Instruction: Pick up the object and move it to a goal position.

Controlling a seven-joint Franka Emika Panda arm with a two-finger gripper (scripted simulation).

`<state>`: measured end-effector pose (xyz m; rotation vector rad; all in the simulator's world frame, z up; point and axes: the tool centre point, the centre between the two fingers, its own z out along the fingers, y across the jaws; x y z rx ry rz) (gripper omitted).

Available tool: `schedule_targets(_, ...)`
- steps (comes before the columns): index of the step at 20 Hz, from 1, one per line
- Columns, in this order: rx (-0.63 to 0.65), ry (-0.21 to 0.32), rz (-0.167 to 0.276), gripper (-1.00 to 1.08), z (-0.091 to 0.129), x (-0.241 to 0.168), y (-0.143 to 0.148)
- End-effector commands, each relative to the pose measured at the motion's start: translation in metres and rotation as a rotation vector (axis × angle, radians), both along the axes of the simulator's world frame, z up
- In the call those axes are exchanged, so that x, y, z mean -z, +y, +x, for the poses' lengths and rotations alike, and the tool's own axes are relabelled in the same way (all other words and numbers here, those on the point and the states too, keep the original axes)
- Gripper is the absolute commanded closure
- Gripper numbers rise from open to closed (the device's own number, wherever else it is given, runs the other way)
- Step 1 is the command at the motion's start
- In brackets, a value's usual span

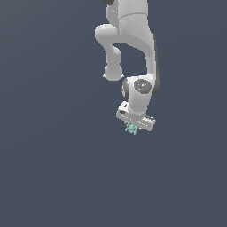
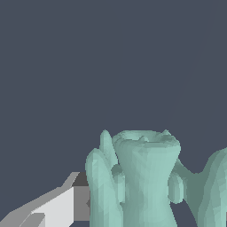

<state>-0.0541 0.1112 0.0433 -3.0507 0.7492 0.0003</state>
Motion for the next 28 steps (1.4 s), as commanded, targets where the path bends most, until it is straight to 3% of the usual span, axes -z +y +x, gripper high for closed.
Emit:
schedule_targets(1, 0.0, -0.001, 0.0, 1.08, 0.002, -0.005, 0.002)
schedule_targets(11, 0.0, -0.001, 0.0, 1.08, 0.021, -0.055, 0.021)
schedule_targets(28, 0.0, -0.001, 0.0, 1.08, 0.078, -0.203, 0.077)
